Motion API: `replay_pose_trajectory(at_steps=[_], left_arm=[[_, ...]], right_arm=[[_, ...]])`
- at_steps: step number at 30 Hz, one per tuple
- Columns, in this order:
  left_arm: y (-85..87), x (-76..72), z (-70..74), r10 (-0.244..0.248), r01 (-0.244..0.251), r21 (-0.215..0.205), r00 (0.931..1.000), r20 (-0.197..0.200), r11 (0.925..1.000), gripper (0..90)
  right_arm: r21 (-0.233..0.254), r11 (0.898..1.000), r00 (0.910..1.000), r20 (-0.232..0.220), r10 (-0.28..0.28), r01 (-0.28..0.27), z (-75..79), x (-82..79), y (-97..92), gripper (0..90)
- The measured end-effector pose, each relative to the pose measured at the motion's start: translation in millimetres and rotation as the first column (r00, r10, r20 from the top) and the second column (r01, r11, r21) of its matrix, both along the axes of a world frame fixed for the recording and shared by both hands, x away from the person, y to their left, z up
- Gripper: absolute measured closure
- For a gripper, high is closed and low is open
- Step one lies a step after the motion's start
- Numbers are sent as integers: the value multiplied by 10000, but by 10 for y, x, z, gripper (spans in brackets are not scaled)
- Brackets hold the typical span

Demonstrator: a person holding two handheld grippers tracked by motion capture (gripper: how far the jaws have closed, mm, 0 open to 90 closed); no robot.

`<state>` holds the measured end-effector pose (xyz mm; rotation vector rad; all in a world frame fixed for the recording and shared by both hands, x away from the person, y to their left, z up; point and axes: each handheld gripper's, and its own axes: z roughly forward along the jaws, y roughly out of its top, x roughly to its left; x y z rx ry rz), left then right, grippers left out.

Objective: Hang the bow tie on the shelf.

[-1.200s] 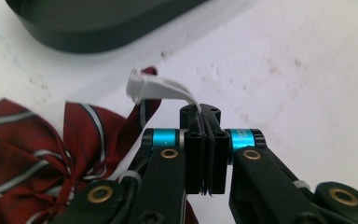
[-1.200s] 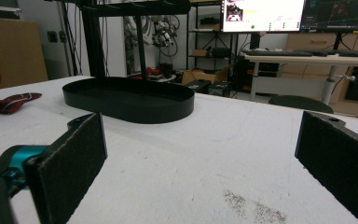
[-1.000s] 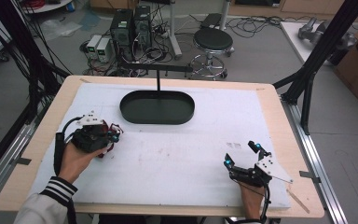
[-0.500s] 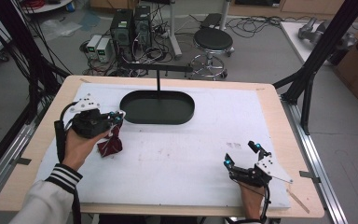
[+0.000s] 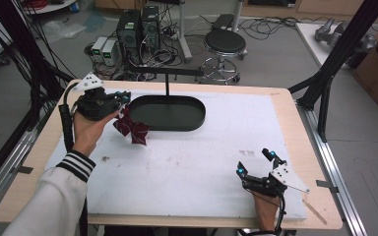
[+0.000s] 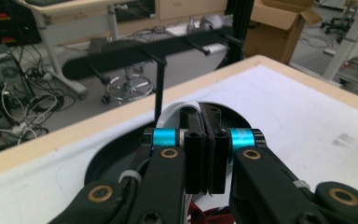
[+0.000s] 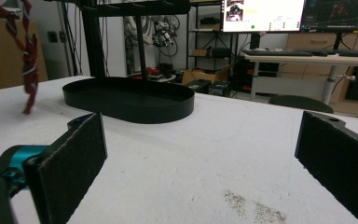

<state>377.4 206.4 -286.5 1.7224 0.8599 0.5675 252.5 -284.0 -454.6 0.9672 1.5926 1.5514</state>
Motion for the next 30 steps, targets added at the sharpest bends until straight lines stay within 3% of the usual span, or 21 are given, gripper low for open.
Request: replay_pose_trajectory(at_steps=[9, 26, 30], left_arm=[[-114, 256, 162, 184, -183, -33, 9995, 251, 9998, 880], [-128, 654, 227, 1171, -1160, -201, 9910, 649, 9930, 880], [-141, 714, 211, 1308, -1307, -57, 9891, 683, 9914, 880]], right_arm=[[27, 10000, 10000, -20, 15, -15, 0, 1, -1, 10], [36, 10000, 10000, -11, 16, -16, 0, 1, -1, 10], [46, 10000, 10000, -23, 20, -20, -1, 1, -3, 10]])
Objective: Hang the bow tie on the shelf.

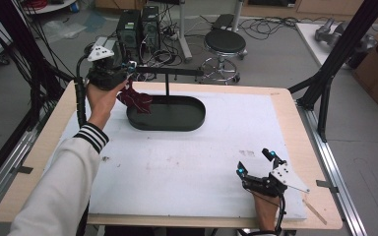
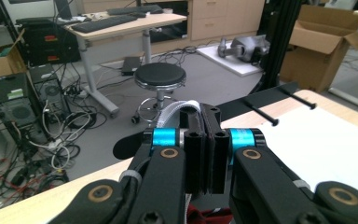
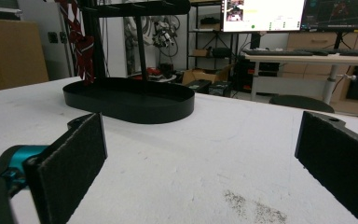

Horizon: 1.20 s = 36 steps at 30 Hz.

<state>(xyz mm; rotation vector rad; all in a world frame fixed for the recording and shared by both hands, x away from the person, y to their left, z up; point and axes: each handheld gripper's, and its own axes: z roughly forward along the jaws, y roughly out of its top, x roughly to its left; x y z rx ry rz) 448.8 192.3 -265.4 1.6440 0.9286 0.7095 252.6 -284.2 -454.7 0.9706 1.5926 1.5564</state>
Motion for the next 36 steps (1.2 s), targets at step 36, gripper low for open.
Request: replay_pose_trajectory(at_steps=[36], left_arm=[[-355, 474, -225, 319, -356, -484, 9968, -733, 9982, 875]], right_arm=[[62, 10000, 10000, 41, -35, 34, -1, 5, -10, 10]])
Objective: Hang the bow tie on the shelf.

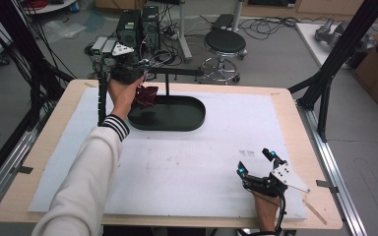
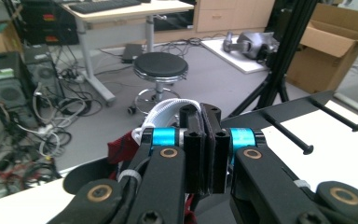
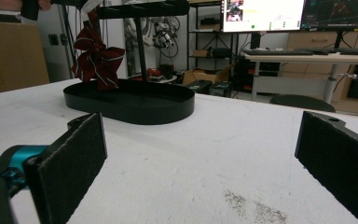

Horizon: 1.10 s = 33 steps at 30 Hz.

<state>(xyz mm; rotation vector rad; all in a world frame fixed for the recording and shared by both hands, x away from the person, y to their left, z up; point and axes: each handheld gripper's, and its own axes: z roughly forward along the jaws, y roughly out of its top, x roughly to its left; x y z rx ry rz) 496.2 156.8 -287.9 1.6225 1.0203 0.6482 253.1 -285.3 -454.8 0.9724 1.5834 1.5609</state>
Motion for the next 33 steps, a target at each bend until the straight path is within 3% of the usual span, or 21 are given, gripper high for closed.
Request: replay_pose_trajectory(at_steps=[5, 11, 13, 14, 18, 19, 22, 26, 28, 29, 33], left_arm=[[7, 27, -31, -112, 108, -257, 9998, -159, 9996, 862], [24, 9, -27, -180, 175, -257, 9996, -200, 9995, 775], [34, -3, -27, -373, 367, -264, 9991, -217, 9990, 732], [37, -11, -30, -471, 465, -242, 9986, -250, 9986, 667], [33, -25, -36, -661, 647, -252, 9958, -633, 9976, 522], [26, -33, -31, -716, 697, -312, 9952, -660, 9971, 522], [21, -41, -10, -982, 937, -519, 9907, -943, 9943, 384], [33, -73, 18, -1298, 1234, -598, 9843, -1198, 9906, 282], [51, -98, 25, -1500, 1402, -906, 9823, -1120, 9860, 240], [64, -111, 33, -1675, 1550, -1098, 9791, -1151, 9818, 222], [77, -144, 66, -1977, 1811, -1092, 9657, -1684, 9774, 193]], right_arm=[[9, 10000, 10000, -3, -3, 3, 0, -1, 1, 9], [-3, 10000, 10000, 12, 19, -19, 0, -1, 2, 10], [-13, 10000, 10000, 21, 16, -16, 0, 0, 1, 9], [-2, 10000, 10000, 3, 14, -14, 0, -2, 3, 10], [6, 10000, 10000, 14, -6, 6, 0, -2, 5, 10], [6, 10000, 10000, 14, -6, 6, 0, -2, 5, 10], [2, 10000, 10000, 18, -9, 9, -1, -2, 5, 10], [-4, 10000, 10000, -1, 6, -6, 0, -2, 4, 10], [-5, 10000, 10000, -2, 13, -13, 0, -2, 4, 10], [3, 10000, 10000, -16, 27, -27, 0, -3, 4, 10], [-14, 10000, 10000, 12, 7, -7, 0, 0, 3, 10]])
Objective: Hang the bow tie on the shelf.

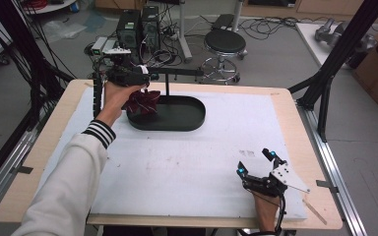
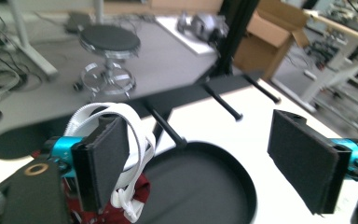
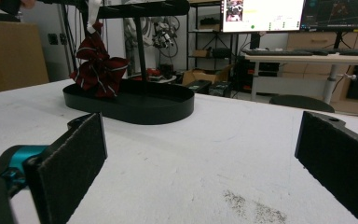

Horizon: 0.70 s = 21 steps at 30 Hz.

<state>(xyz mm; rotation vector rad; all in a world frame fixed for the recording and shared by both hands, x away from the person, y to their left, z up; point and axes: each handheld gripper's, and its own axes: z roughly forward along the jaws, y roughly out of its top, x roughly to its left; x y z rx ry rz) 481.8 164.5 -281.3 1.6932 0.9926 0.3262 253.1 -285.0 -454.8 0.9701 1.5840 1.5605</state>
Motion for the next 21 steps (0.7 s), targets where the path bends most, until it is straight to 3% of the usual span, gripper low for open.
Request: replay_pose_trajectory(at_steps=[4, 9, 21], left_arm=[[15, -29, 32, -286, 285, -15, 9991, -320, 9996, 176], [-13, -47, 27, -431, 436, 136, 9986, -316, 9990, 169], [-108, -112, -220, -452, 453, 446, 9990, -24, 9980, 170]], right_arm=[[9, 10000, 10000, -2, 6, -6, 0, 0, -2, 10], [17, 10000, 10000, -14, -1, 1, 0, 0, -4, 10], [87, 10000, 10000, -9, 22, -22, 0, 3, -9, 9]])
